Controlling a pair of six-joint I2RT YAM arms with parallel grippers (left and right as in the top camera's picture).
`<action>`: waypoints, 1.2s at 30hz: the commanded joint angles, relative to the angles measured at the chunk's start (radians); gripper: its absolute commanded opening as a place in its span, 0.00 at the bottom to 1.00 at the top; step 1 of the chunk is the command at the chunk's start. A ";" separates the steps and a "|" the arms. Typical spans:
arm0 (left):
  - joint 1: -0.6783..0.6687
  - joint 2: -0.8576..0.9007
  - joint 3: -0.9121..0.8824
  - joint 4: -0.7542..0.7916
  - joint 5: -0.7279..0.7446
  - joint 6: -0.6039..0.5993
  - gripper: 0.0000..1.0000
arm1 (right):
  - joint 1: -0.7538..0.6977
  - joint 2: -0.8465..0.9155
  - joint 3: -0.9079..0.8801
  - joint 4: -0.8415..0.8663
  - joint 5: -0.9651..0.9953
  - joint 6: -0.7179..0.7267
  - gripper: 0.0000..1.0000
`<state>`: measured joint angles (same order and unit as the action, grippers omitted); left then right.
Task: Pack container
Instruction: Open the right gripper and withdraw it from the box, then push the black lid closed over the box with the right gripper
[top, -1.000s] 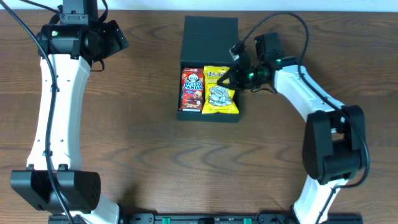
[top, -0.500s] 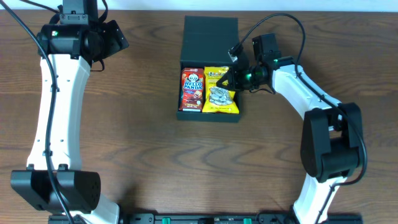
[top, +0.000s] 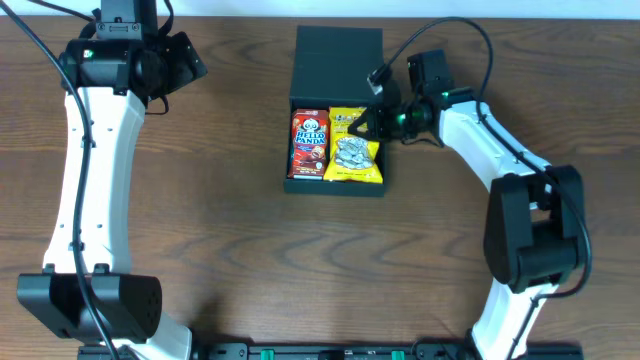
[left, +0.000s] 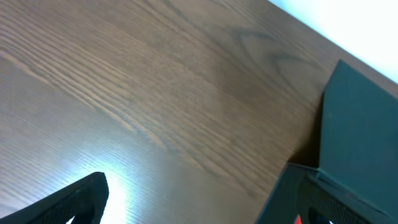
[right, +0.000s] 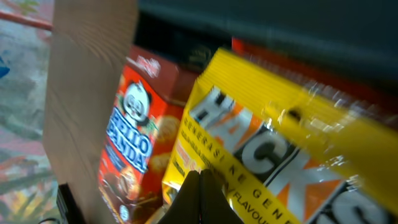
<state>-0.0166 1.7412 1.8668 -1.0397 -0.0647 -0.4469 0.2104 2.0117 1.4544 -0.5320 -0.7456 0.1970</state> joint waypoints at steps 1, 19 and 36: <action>0.003 0.006 0.003 0.013 0.017 -0.033 0.94 | -0.031 -0.100 0.043 0.029 -0.021 -0.011 0.02; -0.006 0.255 0.000 0.227 0.219 -0.121 0.06 | -0.202 -0.109 0.040 0.065 0.170 0.045 0.02; -0.074 0.498 0.001 0.402 0.536 -0.145 0.06 | -0.208 0.134 0.040 0.200 0.119 0.245 0.01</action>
<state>-0.0650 2.2223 1.8668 -0.6426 0.4500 -0.5804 0.0093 2.1052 1.4902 -0.3363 -0.6117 0.3950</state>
